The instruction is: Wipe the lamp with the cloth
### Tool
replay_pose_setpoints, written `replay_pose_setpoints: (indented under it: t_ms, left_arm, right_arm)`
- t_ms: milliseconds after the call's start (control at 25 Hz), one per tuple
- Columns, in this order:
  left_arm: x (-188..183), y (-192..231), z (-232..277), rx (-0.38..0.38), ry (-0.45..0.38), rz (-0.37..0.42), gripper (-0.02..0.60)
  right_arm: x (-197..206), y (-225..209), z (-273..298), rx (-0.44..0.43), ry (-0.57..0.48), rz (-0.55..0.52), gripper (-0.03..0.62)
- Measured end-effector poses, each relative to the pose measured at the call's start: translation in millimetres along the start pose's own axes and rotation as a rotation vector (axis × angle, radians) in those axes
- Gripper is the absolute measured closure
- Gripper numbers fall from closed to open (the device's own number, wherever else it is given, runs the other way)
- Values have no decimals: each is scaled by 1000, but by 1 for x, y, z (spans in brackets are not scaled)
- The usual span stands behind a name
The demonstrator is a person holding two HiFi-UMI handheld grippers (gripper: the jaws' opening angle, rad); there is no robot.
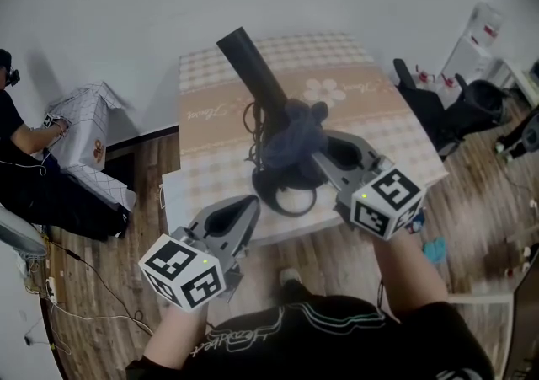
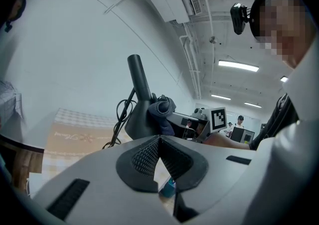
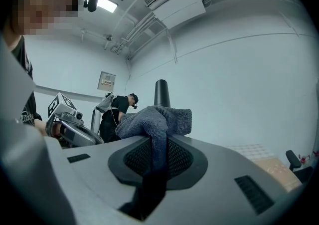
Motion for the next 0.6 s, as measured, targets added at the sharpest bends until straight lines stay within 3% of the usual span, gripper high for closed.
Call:
replay_pose_setpoints:
  t_ms: [600]
  left_arm:
    - [27, -15, -3, 29, 20, -34, 581]
  right_arm:
    - [38, 5, -29, 50, 88, 31, 537]
Point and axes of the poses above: the fingertips, and each gripper's own axes: z forward along the fingers, y to its left, x out of its underside, the point moved 10 cm from there along -z, backward along the fingers, and after that the axes turned 14 degrees about x, right-handed, at the moved point
